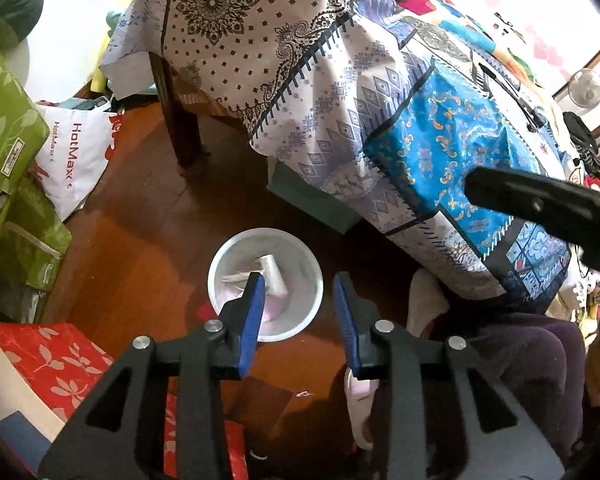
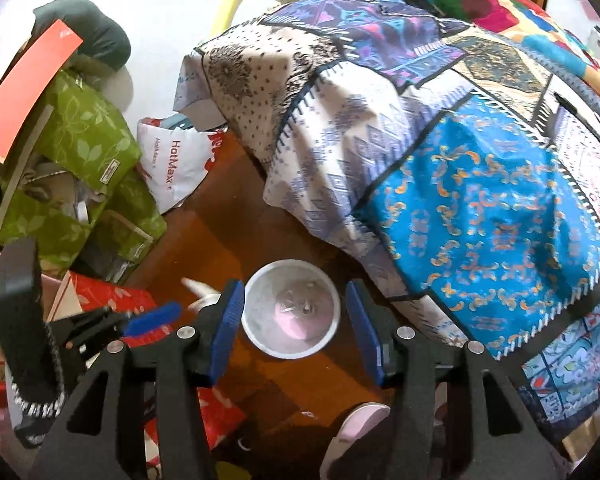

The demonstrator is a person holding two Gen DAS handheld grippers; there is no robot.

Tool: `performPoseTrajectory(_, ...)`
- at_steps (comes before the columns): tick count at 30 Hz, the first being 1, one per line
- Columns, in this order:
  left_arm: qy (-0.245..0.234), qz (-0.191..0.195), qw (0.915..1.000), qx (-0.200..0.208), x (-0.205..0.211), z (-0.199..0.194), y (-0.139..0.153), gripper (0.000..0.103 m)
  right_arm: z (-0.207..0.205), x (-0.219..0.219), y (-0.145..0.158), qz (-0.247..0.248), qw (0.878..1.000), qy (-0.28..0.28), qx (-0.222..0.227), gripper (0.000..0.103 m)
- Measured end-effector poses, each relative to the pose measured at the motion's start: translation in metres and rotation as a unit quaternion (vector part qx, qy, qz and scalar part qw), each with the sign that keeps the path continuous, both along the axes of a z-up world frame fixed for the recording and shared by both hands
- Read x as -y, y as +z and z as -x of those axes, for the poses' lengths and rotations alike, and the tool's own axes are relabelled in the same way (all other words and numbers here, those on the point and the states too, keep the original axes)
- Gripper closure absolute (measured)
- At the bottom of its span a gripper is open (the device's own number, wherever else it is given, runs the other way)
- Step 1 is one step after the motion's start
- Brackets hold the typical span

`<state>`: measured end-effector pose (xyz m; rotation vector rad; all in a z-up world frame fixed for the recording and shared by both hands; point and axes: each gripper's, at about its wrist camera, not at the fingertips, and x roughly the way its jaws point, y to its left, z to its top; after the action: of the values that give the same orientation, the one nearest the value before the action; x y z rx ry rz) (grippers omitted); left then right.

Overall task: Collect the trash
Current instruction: 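Open both grippers to drop earphones and razor into the bin, then raise both tools back toward the items on the bed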

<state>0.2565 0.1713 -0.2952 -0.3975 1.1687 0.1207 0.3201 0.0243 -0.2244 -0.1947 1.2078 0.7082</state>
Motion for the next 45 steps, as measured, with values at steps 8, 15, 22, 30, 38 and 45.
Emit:
performPoseTrajectory(8, 0.005, -0.019, 0.9994, 0.029, 0.005, 0.019, 0.034, 0.069, 0.014, 0.018, 0.020, -0.009, 1.000, 0.008, 0.018, 0.054)
performPoseTrajectory(15, 0.008, -0.058, 0.9951, 0.079, 0.021, 0.041, 0.086, 0.069, 0.031, 0.038, 0.052, -0.033, 0.998, 0.008, 0.046, 0.054)
performPoseTrajectory(22, 0.006, -0.093, 0.9863, 0.136, 0.046, 0.064, 0.141, 0.067, 0.054, 0.065, 0.093, -0.067, 0.994, 0.002, 0.088, 0.054)
performPoseTrajectory(30, 0.007, -0.125, 0.9749, 0.184, 0.082, 0.078, 0.186, 0.037, 0.072, 0.110, 0.131, -0.095, 0.986, -0.018, 0.134, 0.054)
performPoseTrajectory(38, -0.013, -0.135, 0.9669, 0.216, 0.124, 0.065, 0.217, 0.033, 0.079, 0.157, 0.159, -0.115, 0.975, -0.052, 0.181, 0.046)
performPoseTrajectory(45, -0.046, -0.125, 0.9602, 0.245, 0.160, 0.036, 0.236, 0.032, 0.072, 0.198, 0.177, -0.119, 0.966, -0.084, 0.213, 0.045)
